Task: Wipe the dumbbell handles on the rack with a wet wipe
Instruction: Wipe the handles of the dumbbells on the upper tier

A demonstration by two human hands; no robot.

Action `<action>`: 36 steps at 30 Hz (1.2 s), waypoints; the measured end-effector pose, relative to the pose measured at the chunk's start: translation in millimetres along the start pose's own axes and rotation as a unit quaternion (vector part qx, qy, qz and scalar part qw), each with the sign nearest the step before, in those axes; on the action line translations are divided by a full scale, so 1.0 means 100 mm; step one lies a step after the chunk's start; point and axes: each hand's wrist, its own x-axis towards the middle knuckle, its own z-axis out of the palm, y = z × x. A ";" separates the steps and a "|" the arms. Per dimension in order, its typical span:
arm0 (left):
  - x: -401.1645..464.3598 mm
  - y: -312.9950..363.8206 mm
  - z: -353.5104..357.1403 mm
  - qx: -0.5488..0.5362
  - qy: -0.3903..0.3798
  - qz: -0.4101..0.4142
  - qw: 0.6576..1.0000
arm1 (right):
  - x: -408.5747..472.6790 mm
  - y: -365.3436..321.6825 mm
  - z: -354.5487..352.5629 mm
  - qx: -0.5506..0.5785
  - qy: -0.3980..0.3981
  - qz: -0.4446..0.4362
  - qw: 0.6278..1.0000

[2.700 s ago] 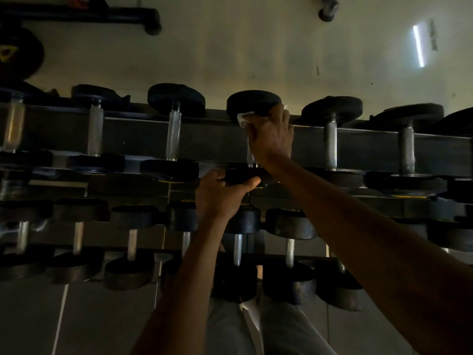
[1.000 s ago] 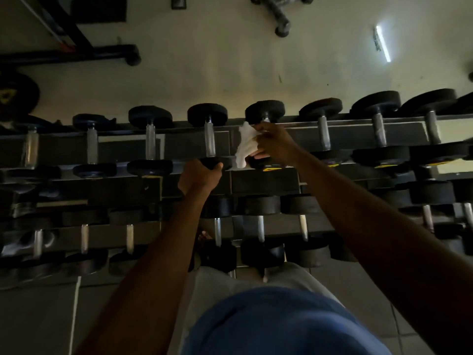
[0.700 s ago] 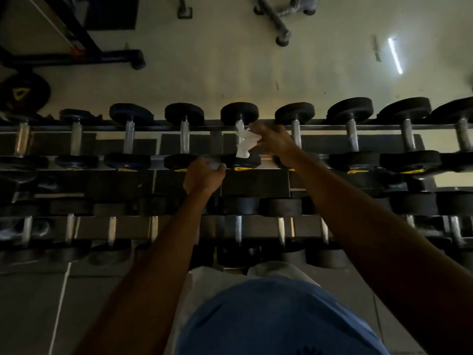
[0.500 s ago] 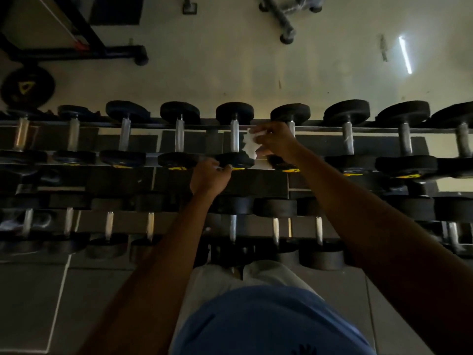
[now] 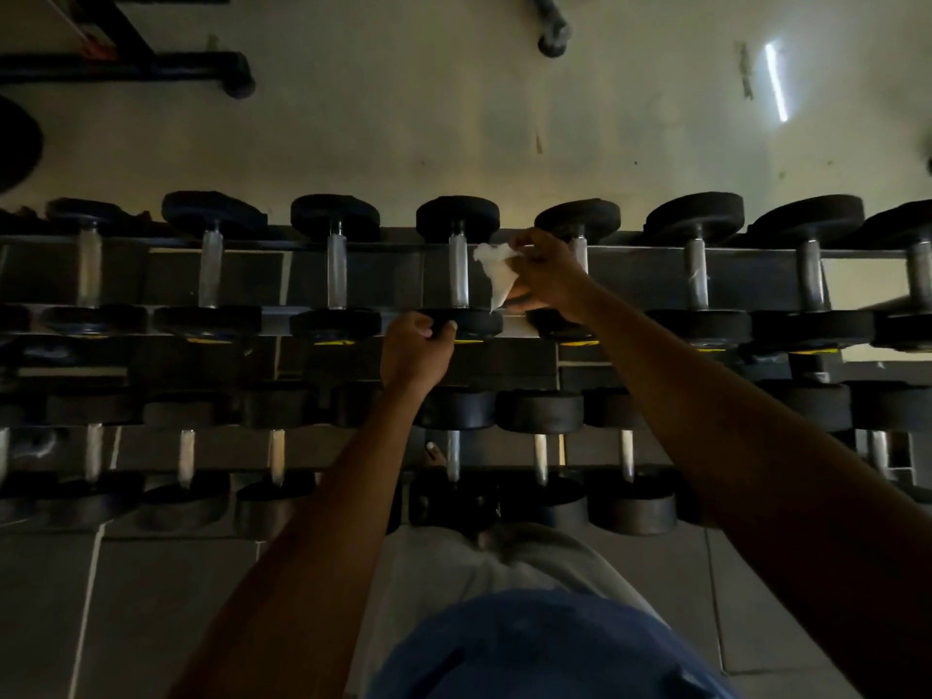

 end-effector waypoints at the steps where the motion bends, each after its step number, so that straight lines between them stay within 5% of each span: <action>1: 0.03 -0.03 0.01 -0.008 -0.001 -0.004 1.000 | 0.05 0.02 0.02 -0.026 -0.003 -0.004 1.000; 7: 0.12 -0.16 0.07 -0.083 -0.013 -0.031 0.996 | 0.33 0.05 0.24 -0.222 0.002 -0.034 0.974; 11: 0.16 -0.22 0.09 -0.122 -0.018 -0.044 0.991 | 0.48 0.13 0.31 -0.371 -0.022 -0.122 0.920; 24: 0.27 -0.22 0.15 -0.117 -0.035 -0.079 0.989 | 0.62 0.38 0.37 -0.442 -0.062 -0.162 0.880; 36: 0.31 -0.25 0.17 -0.162 -0.026 -0.107 0.981 | 0.85 0.07 0.76 -0.691 -0.089 -0.254 0.671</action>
